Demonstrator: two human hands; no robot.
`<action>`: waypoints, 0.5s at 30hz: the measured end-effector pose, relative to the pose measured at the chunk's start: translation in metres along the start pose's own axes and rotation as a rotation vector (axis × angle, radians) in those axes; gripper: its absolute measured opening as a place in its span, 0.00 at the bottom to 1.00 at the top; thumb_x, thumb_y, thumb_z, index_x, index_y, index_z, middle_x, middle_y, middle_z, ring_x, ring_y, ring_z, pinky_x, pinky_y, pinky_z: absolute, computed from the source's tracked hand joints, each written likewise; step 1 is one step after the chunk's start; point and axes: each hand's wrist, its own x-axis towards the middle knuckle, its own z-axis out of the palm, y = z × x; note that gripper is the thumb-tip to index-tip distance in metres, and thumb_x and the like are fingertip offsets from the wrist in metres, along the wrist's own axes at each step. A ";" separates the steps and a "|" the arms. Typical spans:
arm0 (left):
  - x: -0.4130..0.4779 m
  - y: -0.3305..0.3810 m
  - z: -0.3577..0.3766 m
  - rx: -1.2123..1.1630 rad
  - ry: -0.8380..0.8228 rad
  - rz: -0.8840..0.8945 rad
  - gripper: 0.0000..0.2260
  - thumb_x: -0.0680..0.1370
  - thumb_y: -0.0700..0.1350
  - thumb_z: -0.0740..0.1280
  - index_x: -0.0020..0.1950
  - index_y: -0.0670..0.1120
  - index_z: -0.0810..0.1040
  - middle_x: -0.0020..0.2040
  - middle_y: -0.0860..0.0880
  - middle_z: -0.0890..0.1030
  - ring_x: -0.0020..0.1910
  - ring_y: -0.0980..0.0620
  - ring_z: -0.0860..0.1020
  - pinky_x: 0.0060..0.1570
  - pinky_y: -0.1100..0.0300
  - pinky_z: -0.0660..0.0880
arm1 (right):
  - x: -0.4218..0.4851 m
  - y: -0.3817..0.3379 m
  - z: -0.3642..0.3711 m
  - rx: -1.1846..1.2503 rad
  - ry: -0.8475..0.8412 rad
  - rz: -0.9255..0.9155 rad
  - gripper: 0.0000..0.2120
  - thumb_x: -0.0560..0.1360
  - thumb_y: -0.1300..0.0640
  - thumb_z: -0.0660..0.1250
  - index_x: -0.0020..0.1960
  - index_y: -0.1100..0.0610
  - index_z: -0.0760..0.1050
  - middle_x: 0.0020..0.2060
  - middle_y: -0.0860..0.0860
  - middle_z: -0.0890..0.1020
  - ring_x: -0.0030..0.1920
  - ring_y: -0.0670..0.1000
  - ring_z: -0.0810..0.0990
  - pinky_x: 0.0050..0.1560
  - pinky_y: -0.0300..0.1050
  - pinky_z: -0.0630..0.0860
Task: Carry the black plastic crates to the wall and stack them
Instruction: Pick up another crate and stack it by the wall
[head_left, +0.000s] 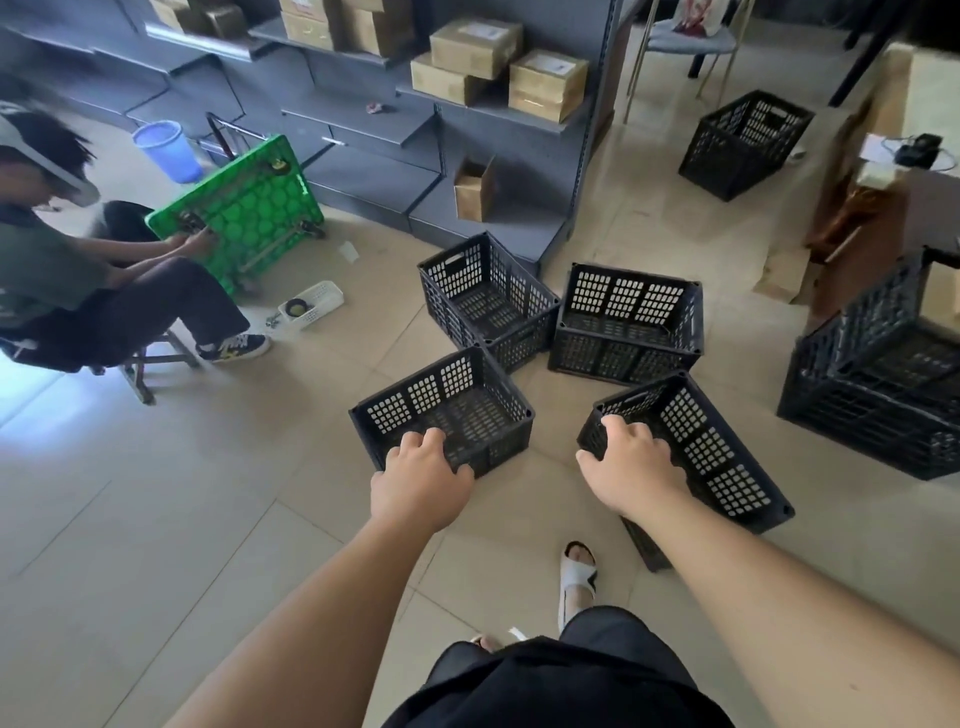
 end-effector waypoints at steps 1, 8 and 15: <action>0.012 0.002 -0.002 -0.002 -0.002 -0.014 0.28 0.80 0.60 0.58 0.78 0.52 0.63 0.72 0.48 0.69 0.70 0.44 0.68 0.63 0.45 0.70 | 0.015 -0.005 -0.003 -0.008 -0.006 -0.010 0.30 0.80 0.39 0.57 0.78 0.49 0.58 0.75 0.55 0.65 0.71 0.61 0.65 0.64 0.60 0.69; 0.093 0.019 -0.026 -0.094 0.021 -0.175 0.28 0.79 0.60 0.59 0.77 0.52 0.64 0.72 0.49 0.69 0.70 0.44 0.69 0.63 0.45 0.71 | 0.125 -0.045 -0.031 -0.048 -0.094 -0.119 0.30 0.81 0.40 0.57 0.78 0.50 0.57 0.75 0.55 0.64 0.73 0.61 0.64 0.67 0.62 0.68; 0.148 0.017 -0.027 -0.260 -0.019 -0.402 0.27 0.78 0.60 0.59 0.76 0.52 0.65 0.70 0.49 0.70 0.68 0.44 0.71 0.60 0.47 0.73 | 0.217 -0.094 -0.045 -0.129 -0.217 -0.248 0.30 0.81 0.42 0.58 0.79 0.53 0.58 0.74 0.58 0.66 0.71 0.62 0.66 0.67 0.57 0.68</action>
